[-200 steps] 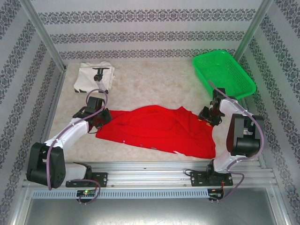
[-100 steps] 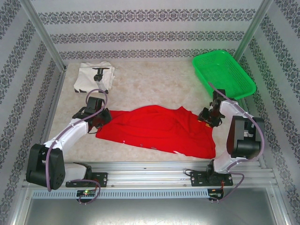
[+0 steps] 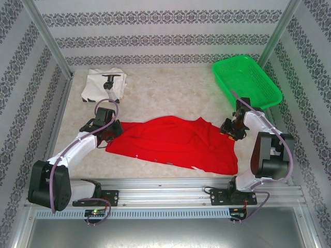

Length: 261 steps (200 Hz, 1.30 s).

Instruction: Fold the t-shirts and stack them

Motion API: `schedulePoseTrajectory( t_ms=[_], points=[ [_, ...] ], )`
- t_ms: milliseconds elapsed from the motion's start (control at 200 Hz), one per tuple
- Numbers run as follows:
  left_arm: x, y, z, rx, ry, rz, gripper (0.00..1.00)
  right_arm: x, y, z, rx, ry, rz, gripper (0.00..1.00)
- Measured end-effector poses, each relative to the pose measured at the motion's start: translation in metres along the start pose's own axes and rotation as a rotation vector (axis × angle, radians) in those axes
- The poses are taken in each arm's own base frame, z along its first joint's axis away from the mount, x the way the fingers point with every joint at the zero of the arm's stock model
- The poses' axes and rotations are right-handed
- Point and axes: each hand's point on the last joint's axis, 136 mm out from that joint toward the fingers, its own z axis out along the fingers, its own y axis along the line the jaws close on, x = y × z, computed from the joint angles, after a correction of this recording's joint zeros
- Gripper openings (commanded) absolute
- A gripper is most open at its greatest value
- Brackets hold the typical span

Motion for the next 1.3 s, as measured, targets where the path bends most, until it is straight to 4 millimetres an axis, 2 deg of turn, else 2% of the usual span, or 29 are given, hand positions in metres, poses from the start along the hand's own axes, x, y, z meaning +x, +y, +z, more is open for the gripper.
schedulePoseTrajectory(
  t_ms=[350,759,984,1214,1304],
  points=[
    [0.000,0.000,0.000,0.000,0.000,0.000,0.00,-0.003,0.001,0.003,-0.002,-0.004,-0.001,0.41],
    [0.000,0.000,0.000,0.000,0.000,0.000,0.00,-0.006,0.000,0.011,0.002,0.004,0.002,0.32],
    [0.000,0.000,0.000,0.000,0.000,0.000,0.00,-0.007,-0.001,0.015,0.012,0.005,0.007,0.22],
    [0.000,0.000,0.000,0.000,-0.001,0.000,0.00,-0.014,-0.002,0.018,0.025,-0.001,0.010,0.00],
    [0.000,0.000,0.000,0.000,-0.001,0.000,0.00,-0.018,-0.002,0.017,0.028,-0.011,0.007,0.00]
  ],
)
